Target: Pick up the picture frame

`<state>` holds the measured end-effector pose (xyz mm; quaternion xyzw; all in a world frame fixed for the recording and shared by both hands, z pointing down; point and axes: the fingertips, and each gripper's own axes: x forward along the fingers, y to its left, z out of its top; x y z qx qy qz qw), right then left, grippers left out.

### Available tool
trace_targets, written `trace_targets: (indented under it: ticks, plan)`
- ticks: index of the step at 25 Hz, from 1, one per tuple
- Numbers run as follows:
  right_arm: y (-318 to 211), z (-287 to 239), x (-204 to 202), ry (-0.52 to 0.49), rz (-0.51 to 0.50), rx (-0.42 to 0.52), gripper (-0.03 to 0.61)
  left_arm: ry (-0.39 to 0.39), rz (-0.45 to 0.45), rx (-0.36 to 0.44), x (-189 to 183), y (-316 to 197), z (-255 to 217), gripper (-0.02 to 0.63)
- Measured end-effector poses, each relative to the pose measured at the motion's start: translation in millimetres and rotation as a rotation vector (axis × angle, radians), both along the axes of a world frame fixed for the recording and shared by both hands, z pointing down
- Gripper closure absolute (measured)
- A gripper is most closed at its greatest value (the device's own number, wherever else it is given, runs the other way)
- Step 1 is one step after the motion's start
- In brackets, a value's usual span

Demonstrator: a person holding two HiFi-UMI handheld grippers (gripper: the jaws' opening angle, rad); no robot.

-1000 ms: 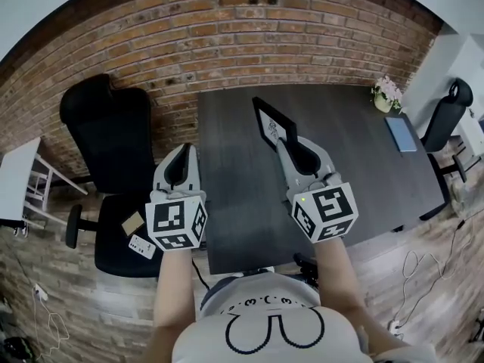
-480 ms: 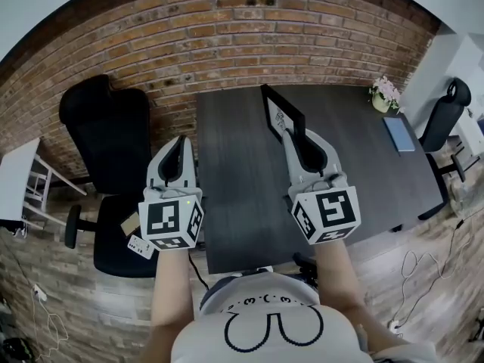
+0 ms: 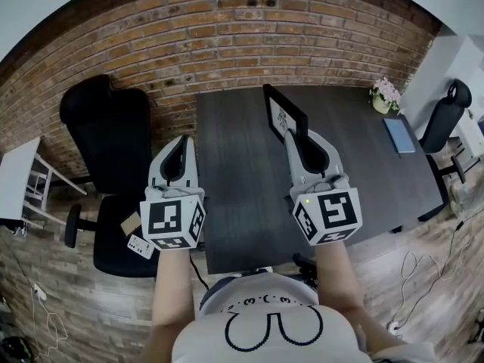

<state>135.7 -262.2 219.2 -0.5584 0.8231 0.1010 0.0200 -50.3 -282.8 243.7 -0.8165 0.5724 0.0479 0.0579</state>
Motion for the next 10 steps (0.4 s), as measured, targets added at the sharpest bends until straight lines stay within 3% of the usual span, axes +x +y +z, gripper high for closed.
trace_targets:
  ticks: [10]
  plan:
    - [-1.2,0.8,2.9,0.001,-0.001,-0.006,0.535,0.005,-0.003,0.002,3.7,-2.2,-7.3,0.615]
